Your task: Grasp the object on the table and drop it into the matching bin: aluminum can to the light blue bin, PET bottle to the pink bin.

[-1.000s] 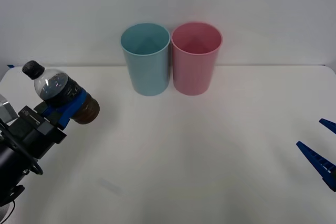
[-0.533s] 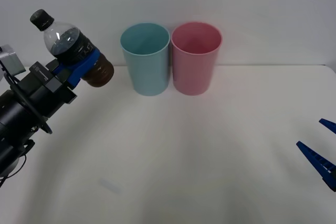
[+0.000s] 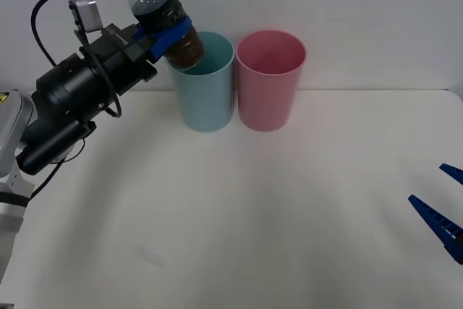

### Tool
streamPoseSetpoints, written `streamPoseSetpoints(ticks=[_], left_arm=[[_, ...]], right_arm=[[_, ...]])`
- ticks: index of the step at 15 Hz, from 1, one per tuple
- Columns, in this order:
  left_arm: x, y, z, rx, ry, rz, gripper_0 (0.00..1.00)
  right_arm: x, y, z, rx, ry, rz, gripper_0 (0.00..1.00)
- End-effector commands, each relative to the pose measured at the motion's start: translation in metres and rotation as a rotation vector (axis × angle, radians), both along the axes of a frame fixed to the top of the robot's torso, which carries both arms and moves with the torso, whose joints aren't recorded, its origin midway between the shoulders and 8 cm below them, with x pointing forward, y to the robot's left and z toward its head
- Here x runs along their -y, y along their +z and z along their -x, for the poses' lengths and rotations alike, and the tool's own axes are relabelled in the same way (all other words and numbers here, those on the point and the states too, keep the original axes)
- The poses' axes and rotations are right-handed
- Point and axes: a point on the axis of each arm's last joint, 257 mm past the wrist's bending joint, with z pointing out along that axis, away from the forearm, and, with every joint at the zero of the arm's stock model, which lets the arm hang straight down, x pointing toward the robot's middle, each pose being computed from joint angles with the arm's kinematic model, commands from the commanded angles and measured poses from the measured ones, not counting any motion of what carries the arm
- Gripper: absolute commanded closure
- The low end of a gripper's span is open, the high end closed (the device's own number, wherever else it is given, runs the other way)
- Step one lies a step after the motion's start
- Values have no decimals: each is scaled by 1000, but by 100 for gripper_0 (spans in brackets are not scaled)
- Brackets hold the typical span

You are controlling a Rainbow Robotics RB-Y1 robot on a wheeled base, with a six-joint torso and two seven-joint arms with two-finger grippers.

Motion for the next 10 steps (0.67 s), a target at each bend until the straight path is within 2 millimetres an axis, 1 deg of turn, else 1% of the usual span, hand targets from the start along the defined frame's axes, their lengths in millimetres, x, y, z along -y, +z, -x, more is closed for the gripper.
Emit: streamPoseSetpoints(ticks=[1, 5, 6, 7, 8, 10], left_arm=[[25, 7, -26, 8, 0, -21, 100], [66, 10, -53, 14, 16, -61, 100], [80, 9, -62, 13, 27, -82, 100], [89, 8, -70, 17, 42, -98, 100], [104, 5, -79, 24, 58, -119, 100], [124, 2, -92, 33, 86, -158, 100]], right_arm=[[0, 0, 0, 0, 0, 0, 0], [0, 0, 0, 0, 0, 0, 0], [0, 0, 0, 0, 0, 0, 0], [0, 0, 0, 0, 0, 0, 0], [0, 0, 0, 0, 0, 0, 0], [0, 0, 0, 0, 0, 0, 0]])
